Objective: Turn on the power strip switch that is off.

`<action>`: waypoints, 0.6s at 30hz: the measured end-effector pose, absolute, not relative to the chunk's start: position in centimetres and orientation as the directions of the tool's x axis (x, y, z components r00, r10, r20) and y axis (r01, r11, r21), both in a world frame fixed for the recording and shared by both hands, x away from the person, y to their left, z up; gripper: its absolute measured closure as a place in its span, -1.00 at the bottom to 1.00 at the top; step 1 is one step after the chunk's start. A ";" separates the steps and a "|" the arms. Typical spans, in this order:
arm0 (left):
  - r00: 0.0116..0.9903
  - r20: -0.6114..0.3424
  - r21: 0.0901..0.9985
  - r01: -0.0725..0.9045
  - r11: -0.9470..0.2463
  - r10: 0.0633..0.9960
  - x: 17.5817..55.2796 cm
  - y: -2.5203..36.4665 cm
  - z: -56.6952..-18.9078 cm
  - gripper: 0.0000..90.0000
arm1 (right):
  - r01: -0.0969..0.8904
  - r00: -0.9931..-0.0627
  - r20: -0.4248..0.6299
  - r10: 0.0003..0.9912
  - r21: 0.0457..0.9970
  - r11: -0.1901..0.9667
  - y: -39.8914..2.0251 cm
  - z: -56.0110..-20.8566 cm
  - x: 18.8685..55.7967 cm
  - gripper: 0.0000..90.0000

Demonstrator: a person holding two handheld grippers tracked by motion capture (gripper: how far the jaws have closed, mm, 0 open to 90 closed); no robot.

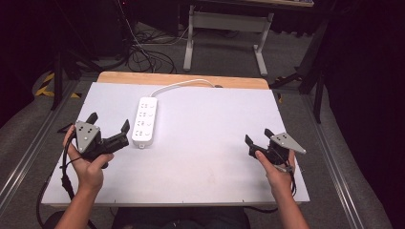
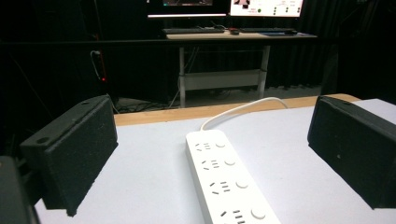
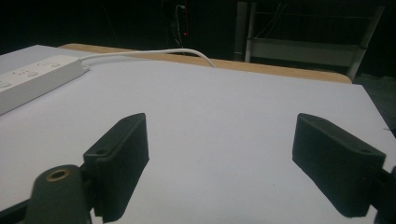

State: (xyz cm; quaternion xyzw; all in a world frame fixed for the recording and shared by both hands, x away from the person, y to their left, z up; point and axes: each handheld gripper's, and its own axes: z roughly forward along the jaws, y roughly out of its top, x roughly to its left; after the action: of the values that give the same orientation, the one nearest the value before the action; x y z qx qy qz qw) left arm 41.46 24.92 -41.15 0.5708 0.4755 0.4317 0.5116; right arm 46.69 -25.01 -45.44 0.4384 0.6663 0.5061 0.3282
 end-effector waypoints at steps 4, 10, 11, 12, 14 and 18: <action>0.171 0.002 0.995 0.099 -0.020 0.985 41.5 25.0 -41.2 -0.97 | 0.223 -0.415 0.016 0.910 0.971 0.085 -25.1 -45.3 46.5 -0.72; 0.154 -0.006 0.995 0.102 -0.010 0.988 41.6 25.1 -41.2 -0.98 | 0.193 -0.440 0.014 0.898 0.978 0.079 -25.0 -45.1 46.4 -0.86; 0.150 -0.012 0.995 0.103 -0.003 0.989 41.6 25.1 -41.2 -0.98 | 0.190 -0.444 0.011 0.896 0.978 0.083 -25.0 -45.1 46.4 -0.88; 0.146 -0.011 0.995 0.104 -0.004 0.989 41.6 25.2 -41.2 -0.98 | 0.188 -0.446 0.006 0.895 0.978 0.087 -25.0 -45.1 46.4 -0.89; 0.141 -0.015 0.995 0.104 0.000 0.990 41.6 25.3 -41.2 -0.98 | 0.185 -0.445 0.008 0.896 0.979 0.083 -24.9 -45.1 46.4 -0.91; 0.139 -0.012 0.995 0.102 -0.002 0.990 41.6 25.3 -41.2 -0.98 | 0.180 -0.448 0.005 0.894 0.980 0.085 -25.0 -45.1 46.4 -0.92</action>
State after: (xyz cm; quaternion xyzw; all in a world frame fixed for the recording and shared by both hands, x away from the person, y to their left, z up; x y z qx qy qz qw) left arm 41.59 25.32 -41.19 0.5571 0.4899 0.4365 0.5090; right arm 46.38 -25.00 -45.10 0.4079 0.6581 0.5395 0.3307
